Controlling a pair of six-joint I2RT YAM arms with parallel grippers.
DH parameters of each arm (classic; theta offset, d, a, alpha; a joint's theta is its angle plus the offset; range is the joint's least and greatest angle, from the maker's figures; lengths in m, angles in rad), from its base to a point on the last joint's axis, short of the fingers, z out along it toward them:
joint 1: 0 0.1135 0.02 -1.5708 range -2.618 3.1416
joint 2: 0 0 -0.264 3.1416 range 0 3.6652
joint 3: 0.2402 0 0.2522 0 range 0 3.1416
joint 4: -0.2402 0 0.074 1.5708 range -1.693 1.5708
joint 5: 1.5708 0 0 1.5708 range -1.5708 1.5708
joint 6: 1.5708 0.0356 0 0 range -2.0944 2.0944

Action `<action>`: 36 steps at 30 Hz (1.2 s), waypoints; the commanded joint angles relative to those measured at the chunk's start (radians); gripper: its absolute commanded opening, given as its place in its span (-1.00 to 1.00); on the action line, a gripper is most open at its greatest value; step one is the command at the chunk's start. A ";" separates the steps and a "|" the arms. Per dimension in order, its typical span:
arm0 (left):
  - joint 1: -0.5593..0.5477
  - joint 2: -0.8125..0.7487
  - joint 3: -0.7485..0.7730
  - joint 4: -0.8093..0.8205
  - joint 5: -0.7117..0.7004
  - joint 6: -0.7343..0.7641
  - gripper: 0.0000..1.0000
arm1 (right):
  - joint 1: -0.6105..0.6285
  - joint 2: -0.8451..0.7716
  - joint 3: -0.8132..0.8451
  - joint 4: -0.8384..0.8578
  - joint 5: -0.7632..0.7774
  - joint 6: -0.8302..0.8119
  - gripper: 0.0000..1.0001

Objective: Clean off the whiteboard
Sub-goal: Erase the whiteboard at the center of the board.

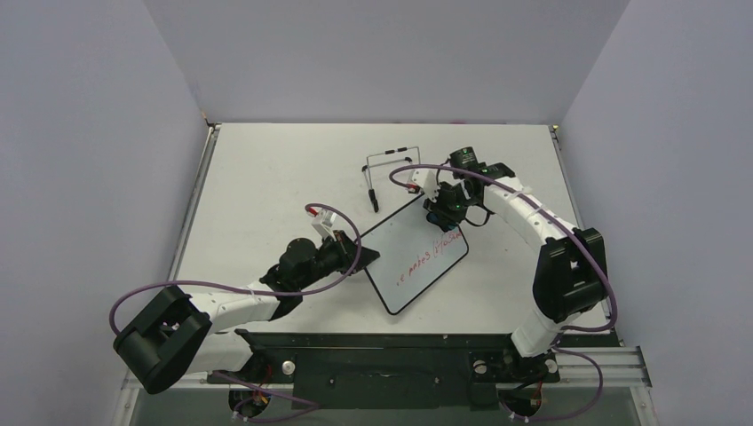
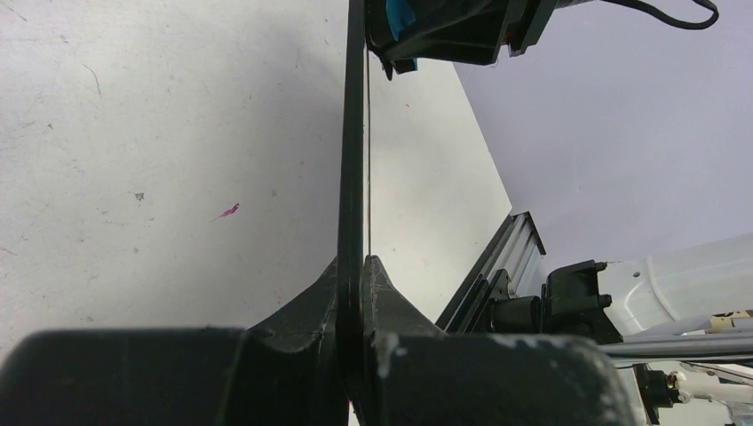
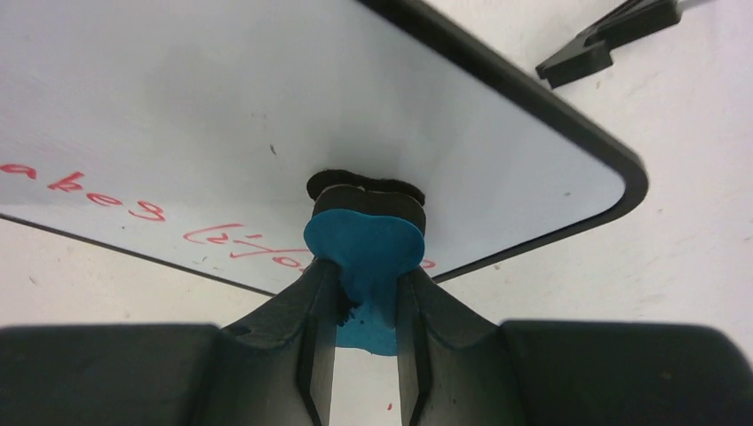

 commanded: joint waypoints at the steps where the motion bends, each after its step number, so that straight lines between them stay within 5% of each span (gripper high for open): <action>1: -0.019 -0.029 0.074 0.174 0.085 -0.011 -1.00 | 0.058 0.002 0.034 0.041 -0.023 0.029 -1.00; 12: -0.018 -0.041 0.072 0.168 0.087 -0.004 -1.00 | 0.024 -0.051 -0.155 0.034 -0.017 -0.026 -1.00; 24: -0.018 -0.018 0.080 0.177 0.093 -0.009 -1.00 | -0.022 0.028 0.073 0.044 -0.036 0.037 -1.00; 36: -0.018 -0.023 0.075 0.185 0.096 -0.009 -1.00 | -0.029 -0.043 -0.165 0.049 -0.014 -0.029 -1.00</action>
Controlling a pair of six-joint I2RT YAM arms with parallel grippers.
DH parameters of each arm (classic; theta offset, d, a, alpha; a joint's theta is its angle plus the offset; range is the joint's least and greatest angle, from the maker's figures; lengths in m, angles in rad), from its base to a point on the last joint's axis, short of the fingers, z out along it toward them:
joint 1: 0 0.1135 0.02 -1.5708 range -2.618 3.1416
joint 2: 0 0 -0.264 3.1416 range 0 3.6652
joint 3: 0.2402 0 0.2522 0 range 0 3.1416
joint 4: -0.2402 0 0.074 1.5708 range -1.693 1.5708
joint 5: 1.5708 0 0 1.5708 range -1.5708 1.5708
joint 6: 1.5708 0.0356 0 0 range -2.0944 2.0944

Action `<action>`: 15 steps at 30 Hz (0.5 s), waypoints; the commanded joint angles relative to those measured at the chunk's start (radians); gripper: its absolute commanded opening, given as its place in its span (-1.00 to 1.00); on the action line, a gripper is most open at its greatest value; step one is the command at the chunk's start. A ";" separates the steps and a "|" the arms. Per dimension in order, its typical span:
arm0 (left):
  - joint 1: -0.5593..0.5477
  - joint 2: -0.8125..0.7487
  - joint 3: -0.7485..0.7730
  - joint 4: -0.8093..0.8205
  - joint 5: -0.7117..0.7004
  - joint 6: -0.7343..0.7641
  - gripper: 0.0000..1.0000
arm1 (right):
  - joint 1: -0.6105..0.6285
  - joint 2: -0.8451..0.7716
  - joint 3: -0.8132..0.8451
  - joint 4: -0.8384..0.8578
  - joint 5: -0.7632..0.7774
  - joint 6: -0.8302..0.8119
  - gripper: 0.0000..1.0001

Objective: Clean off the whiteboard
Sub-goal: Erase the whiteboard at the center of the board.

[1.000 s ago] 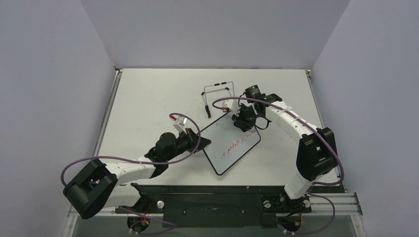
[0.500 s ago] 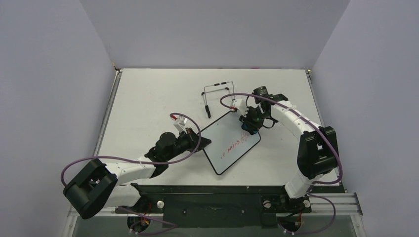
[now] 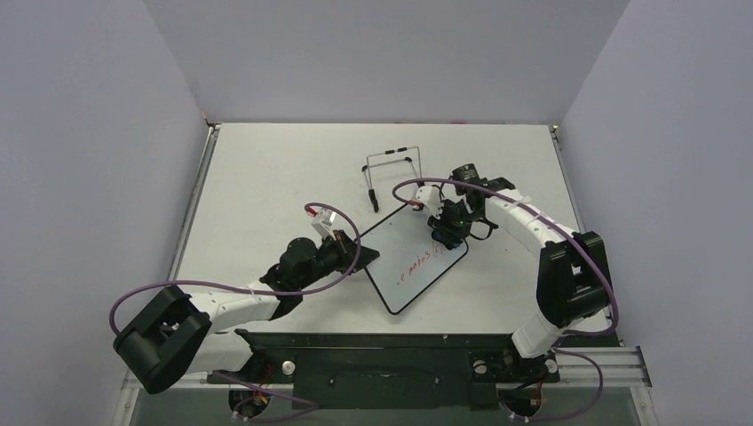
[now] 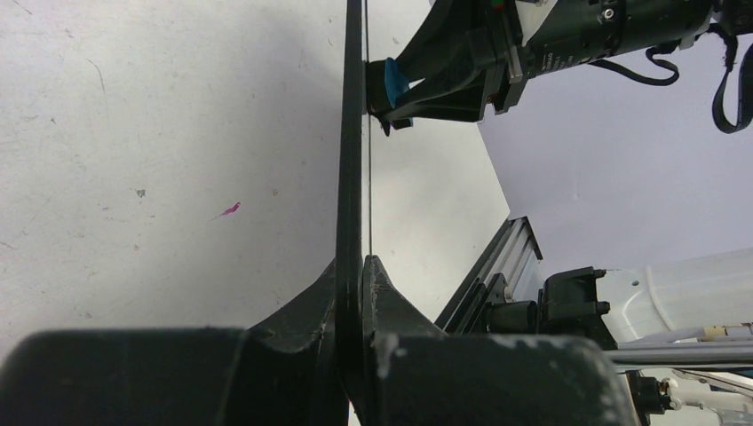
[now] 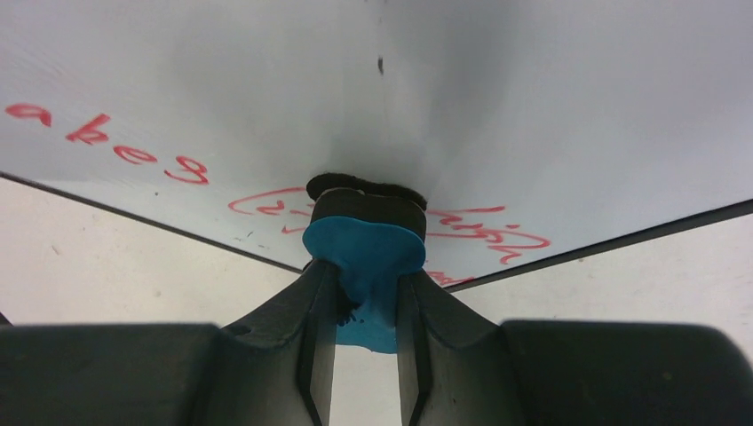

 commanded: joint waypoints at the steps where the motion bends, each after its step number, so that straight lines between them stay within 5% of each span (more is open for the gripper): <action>1: -0.018 -0.023 0.069 0.197 0.103 0.009 -1.00 | -0.049 -0.009 -0.035 0.012 -0.008 -0.026 -1.00; 15: -0.023 -0.007 0.078 0.198 0.102 0.008 -1.00 | -0.016 0.024 0.091 0.046 -0.052 0.057 -1.00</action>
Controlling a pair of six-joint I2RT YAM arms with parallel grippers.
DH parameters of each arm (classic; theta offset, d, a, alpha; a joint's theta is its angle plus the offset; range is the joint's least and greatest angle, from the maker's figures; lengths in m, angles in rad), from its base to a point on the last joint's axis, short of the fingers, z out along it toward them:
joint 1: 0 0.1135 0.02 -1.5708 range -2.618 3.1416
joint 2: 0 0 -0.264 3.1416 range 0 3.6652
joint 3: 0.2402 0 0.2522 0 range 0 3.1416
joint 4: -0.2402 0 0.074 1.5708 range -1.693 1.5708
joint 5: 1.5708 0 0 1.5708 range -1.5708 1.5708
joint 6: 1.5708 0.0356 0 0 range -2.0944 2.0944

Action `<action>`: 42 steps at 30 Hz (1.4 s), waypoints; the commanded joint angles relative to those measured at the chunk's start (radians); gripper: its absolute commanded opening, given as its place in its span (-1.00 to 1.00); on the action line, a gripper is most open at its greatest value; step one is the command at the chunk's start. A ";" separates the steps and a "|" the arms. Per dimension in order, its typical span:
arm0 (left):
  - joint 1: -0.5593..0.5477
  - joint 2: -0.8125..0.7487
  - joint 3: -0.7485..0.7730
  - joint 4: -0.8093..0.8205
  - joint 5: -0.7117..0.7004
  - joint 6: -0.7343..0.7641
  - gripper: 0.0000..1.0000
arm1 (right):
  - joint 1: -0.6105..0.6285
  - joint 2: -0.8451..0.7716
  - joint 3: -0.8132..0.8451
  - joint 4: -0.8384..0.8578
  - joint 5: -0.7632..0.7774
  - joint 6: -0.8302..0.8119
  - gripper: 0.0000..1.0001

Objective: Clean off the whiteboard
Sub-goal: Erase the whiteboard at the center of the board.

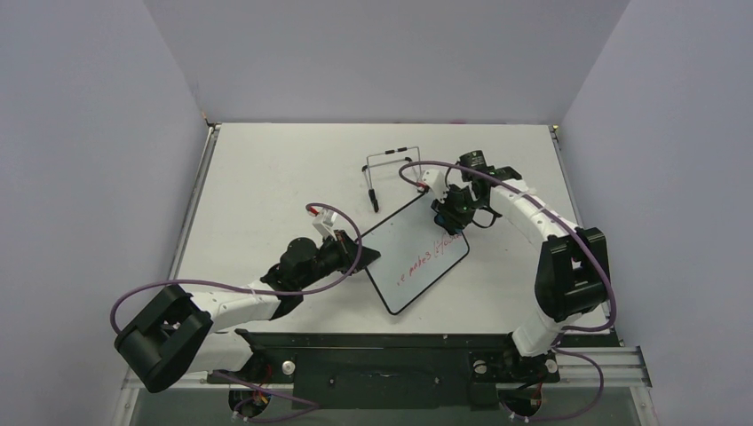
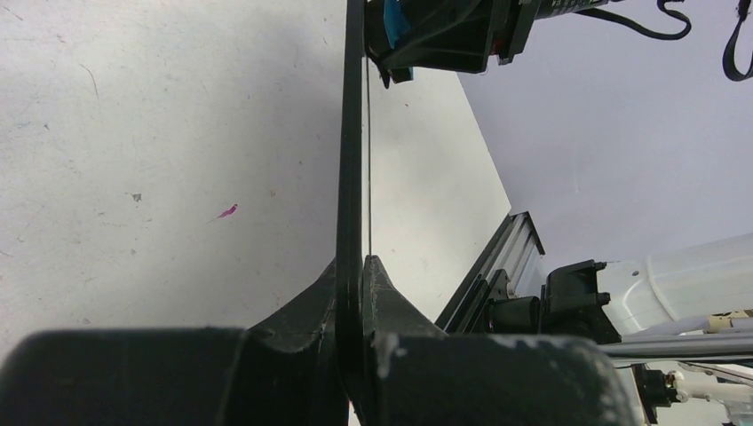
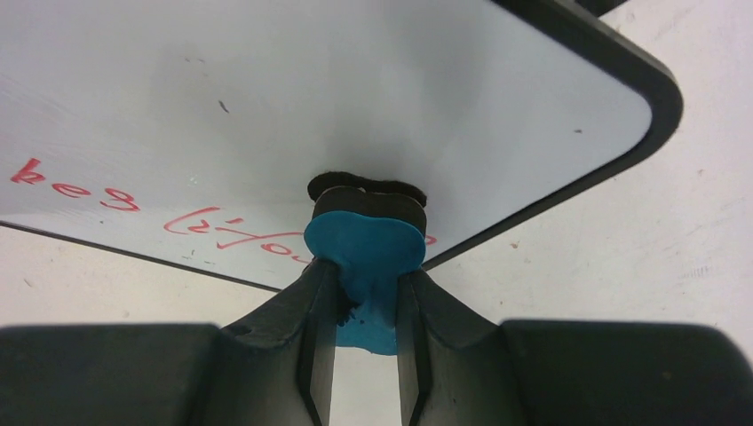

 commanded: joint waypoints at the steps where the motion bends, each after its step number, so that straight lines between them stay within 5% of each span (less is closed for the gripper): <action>1: -0.021 -0.013 0.078 0.186 0.090 -0.011 -1.00 | 0.067 -0.021 -0.018 0.050 -0.037 0.011 -1.00; 10: -0.021 -0.029 0.070 0.183 0.088 -0.009 -1.00 | 0.046 -0.042 -0.125 0.023 -0.014 -0.040 -1.00; 20: -0.022 -0.004 0.078 0.192 0.091 -0.012 -1.00 | 0.036 0.018 0.037 0.049 -0.027 0.044 -1.00; 30: -0.022 -0.011 0.079 0.180 0.093 -0.003 -1.00 | 0.065 -0.019 -0.113 0.010 0.006 -0.041 -1.00; 42: -0.023 -0.008 0.090 0.175 0.099 -0.002 -1.00 | -0.002 0.028 0.095 0.039 0.001 0.056 -1.00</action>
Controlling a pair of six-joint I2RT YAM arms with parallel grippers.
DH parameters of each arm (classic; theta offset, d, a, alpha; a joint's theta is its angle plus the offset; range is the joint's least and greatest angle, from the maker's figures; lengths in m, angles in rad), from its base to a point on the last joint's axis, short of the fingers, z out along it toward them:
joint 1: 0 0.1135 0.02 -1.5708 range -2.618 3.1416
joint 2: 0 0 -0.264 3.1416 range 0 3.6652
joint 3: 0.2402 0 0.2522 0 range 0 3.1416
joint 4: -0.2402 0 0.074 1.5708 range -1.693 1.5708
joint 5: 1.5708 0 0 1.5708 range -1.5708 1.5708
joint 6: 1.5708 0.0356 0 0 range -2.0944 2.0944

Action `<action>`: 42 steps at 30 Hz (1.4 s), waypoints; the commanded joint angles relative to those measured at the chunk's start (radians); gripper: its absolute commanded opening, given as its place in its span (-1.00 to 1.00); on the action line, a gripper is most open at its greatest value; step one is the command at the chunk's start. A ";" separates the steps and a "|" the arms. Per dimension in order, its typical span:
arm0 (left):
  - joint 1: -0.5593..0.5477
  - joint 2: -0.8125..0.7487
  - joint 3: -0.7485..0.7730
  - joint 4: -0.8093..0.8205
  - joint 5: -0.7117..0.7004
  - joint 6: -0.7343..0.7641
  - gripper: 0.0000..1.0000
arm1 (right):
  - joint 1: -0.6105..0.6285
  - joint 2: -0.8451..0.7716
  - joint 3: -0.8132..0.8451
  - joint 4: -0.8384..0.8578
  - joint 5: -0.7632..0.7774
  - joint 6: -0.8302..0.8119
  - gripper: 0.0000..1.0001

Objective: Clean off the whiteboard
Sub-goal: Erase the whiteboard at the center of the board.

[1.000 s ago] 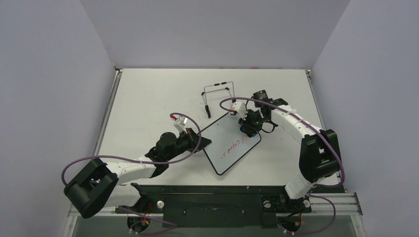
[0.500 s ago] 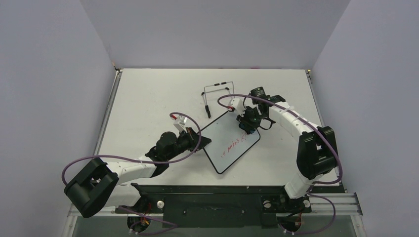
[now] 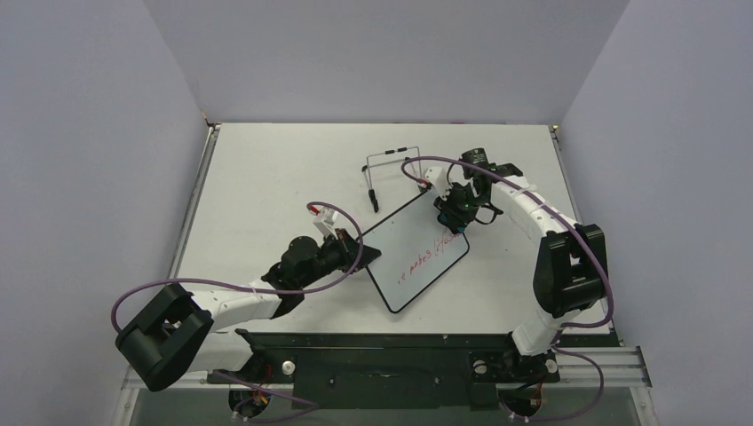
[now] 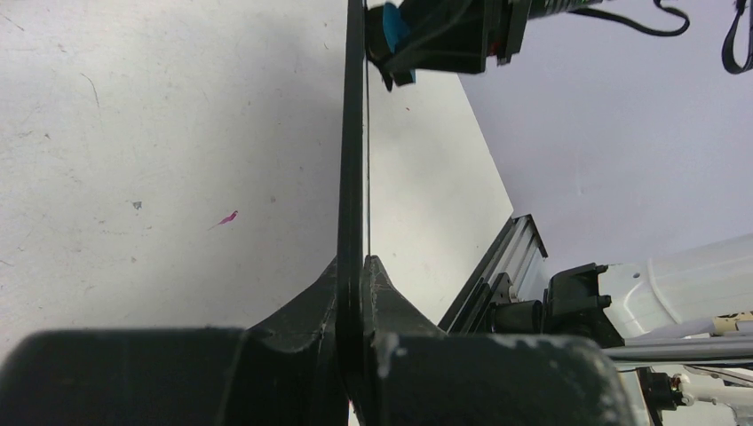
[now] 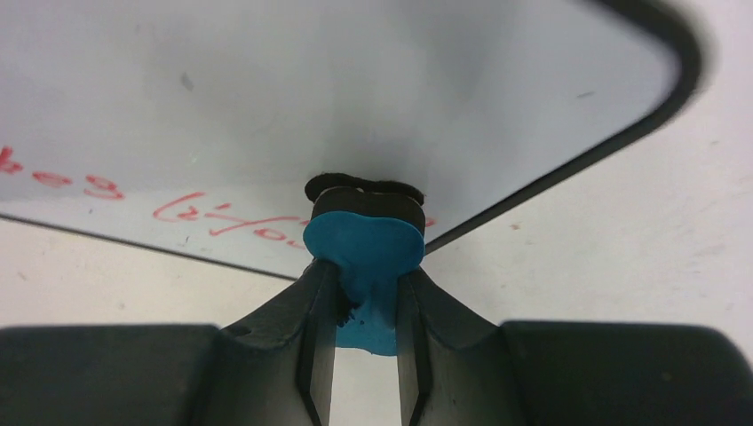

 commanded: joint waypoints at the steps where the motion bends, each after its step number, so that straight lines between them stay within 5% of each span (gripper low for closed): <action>1: -0.021 -0.019 0.075 0.177 0.108 -0.005 -1.00 | 0.016 0.014 0.109 0.069 -0.029 0.063 -1.00; 8: -0.020 -0.025 0.070 0.176 0.109 -0.002 -1.00 | 0.091 -0.031 -0.045 0.058 -0.024 0.014 -1.00; 14: -0.019 -0.039 0.061 0.179 0.106 0.000 -1.00 | 0.022 -0.059 -0.138 0.048 0.007 -0.023 -1.00; 29: -0.018 -0.039 0.063 0.173 0.102 -0.002 -1.00 | -0.028 0.022 0.073 0.079 0.003 0.077 -1.00; 42: -0.018 -0.033 0.063 0.183 0.107 -0.004 -1.00 | 0.005 -0.023 -0.112 -0.051 -0.040 -0.057 -1.00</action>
